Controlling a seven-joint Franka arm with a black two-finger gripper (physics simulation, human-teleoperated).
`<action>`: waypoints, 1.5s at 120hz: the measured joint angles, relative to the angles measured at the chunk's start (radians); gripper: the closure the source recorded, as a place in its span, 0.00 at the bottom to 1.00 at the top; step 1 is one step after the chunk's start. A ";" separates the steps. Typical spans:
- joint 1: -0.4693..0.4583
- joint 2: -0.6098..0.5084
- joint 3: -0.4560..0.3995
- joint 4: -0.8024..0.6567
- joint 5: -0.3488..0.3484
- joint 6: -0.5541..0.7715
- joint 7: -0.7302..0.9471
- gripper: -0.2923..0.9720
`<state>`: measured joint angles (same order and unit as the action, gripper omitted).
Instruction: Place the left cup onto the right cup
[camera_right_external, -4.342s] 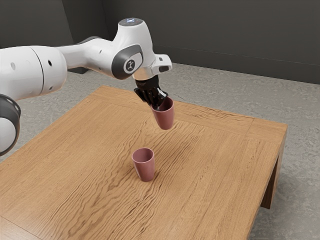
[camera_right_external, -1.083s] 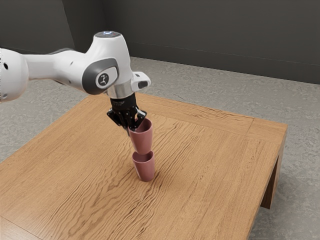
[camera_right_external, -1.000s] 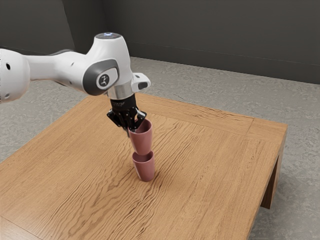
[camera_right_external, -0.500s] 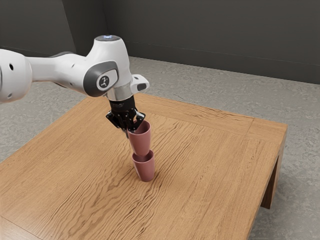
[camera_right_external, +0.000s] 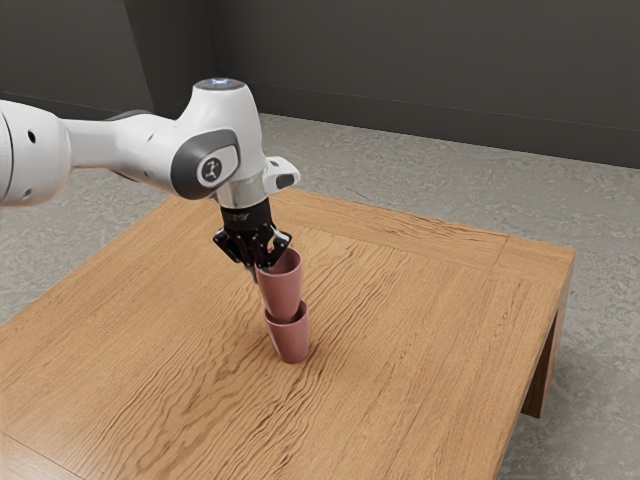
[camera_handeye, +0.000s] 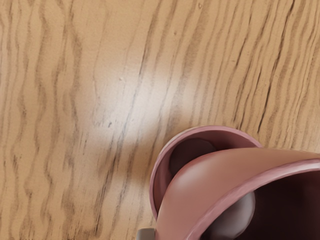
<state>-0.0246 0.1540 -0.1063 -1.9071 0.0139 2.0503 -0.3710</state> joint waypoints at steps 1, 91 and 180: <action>0.000 0.000 0.000 0.000 0.000 0.000 0.000 0.85; 0.005 0.020 0.000 -0.007 0.000 0.000 -0.006 0.85; 0.004 0.055 0.000 -0.006 -0.010 0.014 0.005 0.38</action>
<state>-0.0205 0.2092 -0.1058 -1.9133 0.0037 2.0647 -0.3657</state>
